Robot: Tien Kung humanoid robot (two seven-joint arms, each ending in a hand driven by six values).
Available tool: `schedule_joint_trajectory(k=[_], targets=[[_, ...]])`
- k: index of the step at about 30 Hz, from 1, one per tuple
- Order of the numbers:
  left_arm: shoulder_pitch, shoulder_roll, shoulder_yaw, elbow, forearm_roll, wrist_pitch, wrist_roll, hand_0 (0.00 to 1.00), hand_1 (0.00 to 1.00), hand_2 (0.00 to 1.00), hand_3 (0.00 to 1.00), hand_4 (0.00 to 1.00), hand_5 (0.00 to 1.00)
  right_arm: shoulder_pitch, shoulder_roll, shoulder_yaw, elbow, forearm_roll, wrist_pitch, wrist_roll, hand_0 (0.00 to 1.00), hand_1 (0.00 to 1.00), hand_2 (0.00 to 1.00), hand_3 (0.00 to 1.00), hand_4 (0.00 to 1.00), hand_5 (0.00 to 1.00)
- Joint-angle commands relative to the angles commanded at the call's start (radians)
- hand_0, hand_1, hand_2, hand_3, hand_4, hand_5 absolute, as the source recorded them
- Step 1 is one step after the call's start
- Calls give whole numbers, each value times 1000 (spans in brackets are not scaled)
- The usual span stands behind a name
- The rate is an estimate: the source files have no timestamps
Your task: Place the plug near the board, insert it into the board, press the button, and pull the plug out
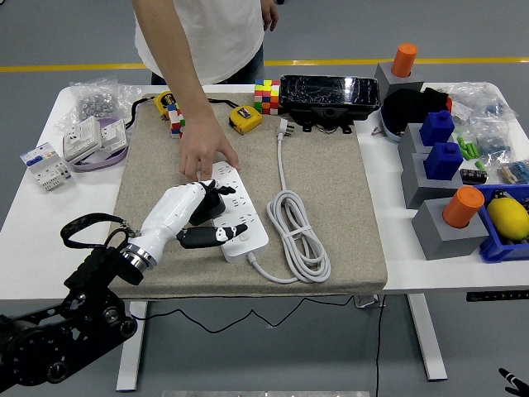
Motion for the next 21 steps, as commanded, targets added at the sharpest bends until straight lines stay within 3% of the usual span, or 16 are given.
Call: schedule_joint_trajectory(k=[12,21], targets=[[-22,-26,30,21,-6,-10,7,628,726,725,710,891,550,1,1,-1,0,-1,0,0,570,664,676,603,972,494],[-4,-7,-9,-49,-17,13,-26,627,716,715,704,892,552,-2,0,-2,0,0,0,0,569,663,676,604,972,494]])
